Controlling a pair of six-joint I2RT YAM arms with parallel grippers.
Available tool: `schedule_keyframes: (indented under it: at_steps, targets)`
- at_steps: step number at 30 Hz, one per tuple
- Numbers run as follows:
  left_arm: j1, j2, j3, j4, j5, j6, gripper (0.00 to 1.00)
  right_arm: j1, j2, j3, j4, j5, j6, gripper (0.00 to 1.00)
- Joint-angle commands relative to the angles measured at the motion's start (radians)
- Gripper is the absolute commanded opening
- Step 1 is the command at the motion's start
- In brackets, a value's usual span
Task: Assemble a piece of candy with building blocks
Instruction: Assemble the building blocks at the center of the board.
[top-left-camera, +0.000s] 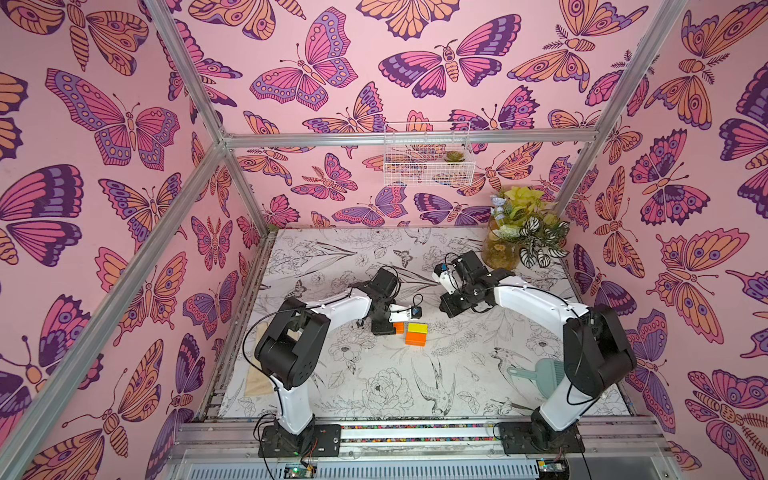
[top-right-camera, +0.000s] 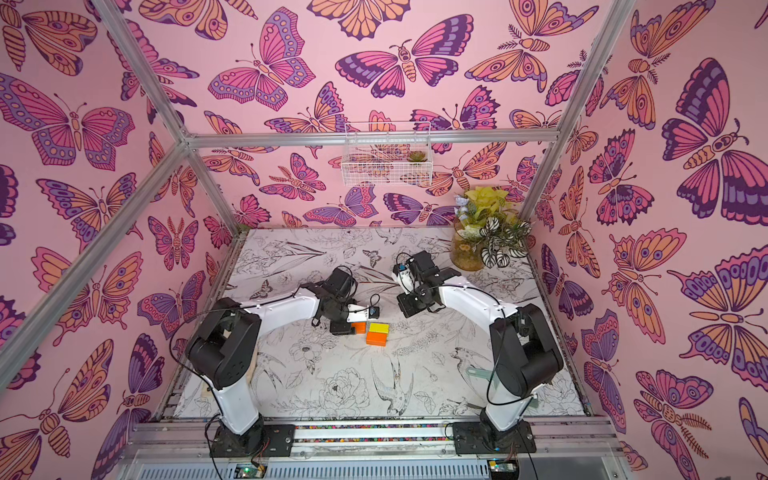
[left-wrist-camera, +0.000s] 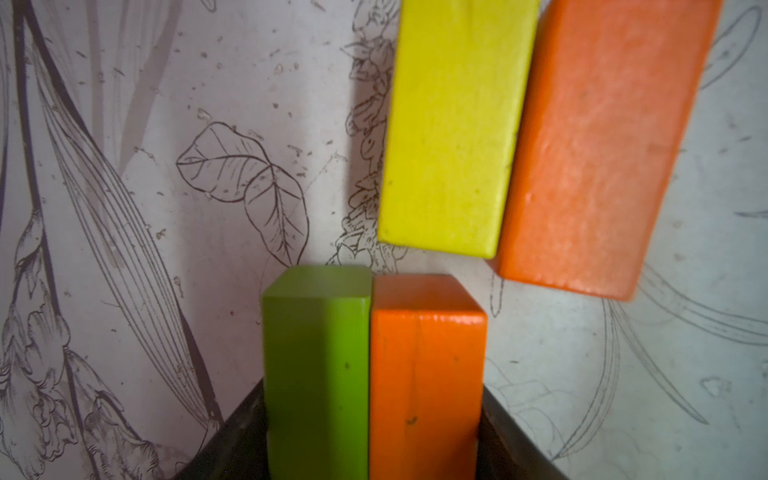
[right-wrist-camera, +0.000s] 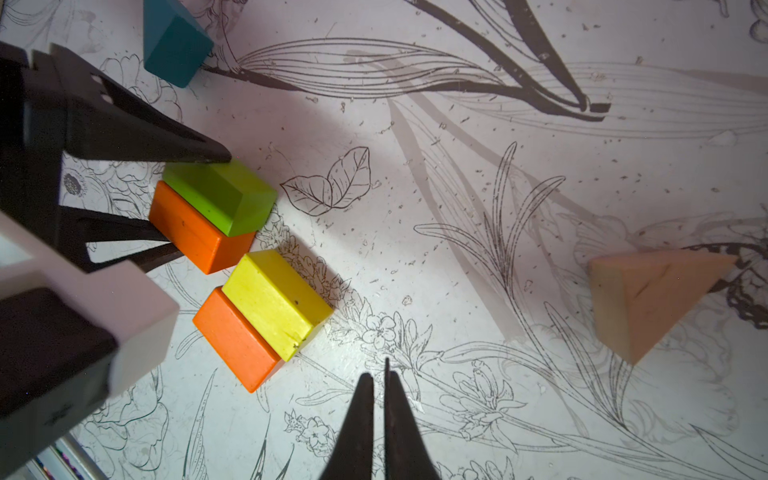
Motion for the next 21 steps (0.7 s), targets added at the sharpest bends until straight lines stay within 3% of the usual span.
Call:
schedule_keyframes:
  at_steps: [1,9,21]
  targets:
    - [-0.008,-0.028,-0.072,-0.040,0.013,0.028,0.00,0.008,0.001,-0.006,-0.014,0.015,0.011,0.11]
    - [-0.014,-0.080,-0.130,-0.043,0.063,0.023,0.00,0.007,-0.001,-0.012,-0.016,0.005,0.013,0.11]
    - [-0.021,-0.016,-0.088,-0.045,0.050,0.031,0.00,0.010,-0.020,-0.028,-0.019,-0.008,0.013,0.11]
